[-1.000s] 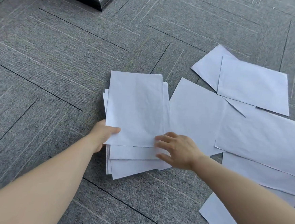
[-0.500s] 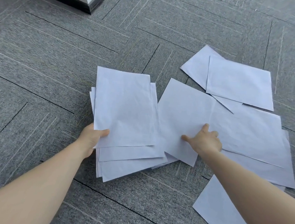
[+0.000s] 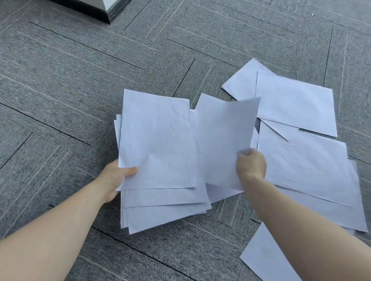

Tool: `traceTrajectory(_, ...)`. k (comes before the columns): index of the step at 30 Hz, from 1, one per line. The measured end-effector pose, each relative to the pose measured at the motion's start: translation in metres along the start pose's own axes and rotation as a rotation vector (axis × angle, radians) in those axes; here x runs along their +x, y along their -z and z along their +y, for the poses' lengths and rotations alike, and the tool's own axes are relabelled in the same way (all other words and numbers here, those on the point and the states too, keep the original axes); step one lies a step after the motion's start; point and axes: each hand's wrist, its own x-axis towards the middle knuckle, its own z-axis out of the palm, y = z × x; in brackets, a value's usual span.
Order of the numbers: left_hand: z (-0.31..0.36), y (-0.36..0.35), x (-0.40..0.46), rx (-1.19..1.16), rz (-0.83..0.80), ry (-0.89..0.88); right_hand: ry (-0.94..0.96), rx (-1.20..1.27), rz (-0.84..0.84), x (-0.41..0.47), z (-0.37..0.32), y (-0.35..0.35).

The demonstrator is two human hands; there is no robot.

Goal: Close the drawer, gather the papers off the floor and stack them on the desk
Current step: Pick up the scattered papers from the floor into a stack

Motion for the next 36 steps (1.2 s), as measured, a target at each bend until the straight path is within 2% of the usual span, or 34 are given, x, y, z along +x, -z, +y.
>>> traceTrajectory(2, -0.001, 0.0, 0.0, 0.022, 0.023, -0.007, 0.106, -0.018, 0.127, 0.001, -0.01, 0.013)
traceTrajectory(4, -0.002, -0.001, -0.001, 0.061, 0.057, -0.027, 0.221, 0.07, 0.225, 0.001, -0.024, 0.022)
traceTrajectory(8, -0.004, -0.009, 0.001, 0.084, 0.069, -0.048, 0.395, 0.303, 0.25, 0.002, -0.047, 0.025)
traceTrajectory(12, -0.003, -0.015, 0.002, 0.058, 0.06, -0.034, 0.413, 0.433, 0.212, -0.001, -0.062, 0.021)
traceTrajectory(17, -0.004, -0.012, 0.005, 0.102, 0.077, -0.02, 0.417, 0.44, 0.329, 0.004, -0.065, 0.03)
traceTrajectory(24, -0.003, -0.011, 0.006, 0.126, 0.112, -0.022, 0.372, 0.583, 0.344, 0.013, -0.074, 0.043)
traceTrajectory(26, -0.002, -0.011, 0.004, 0.131, 0.107, -0.02, 0.37, 0.614, 0.303, 0.012, -0.077, 0.042)
traceTrajectory(30, 0.001, -0.012, 0.003, 0.086, 0.09, -0.015, 0.313, 0.618, 0.071, 0.006, -0.07, 0.026)
traceTrajectory(36, 0.005, -0.013, -0.002, -0.046, 0.099, 0.028, 0.283, 0.414, -0.266, -0.006, -0.042, -0.01)
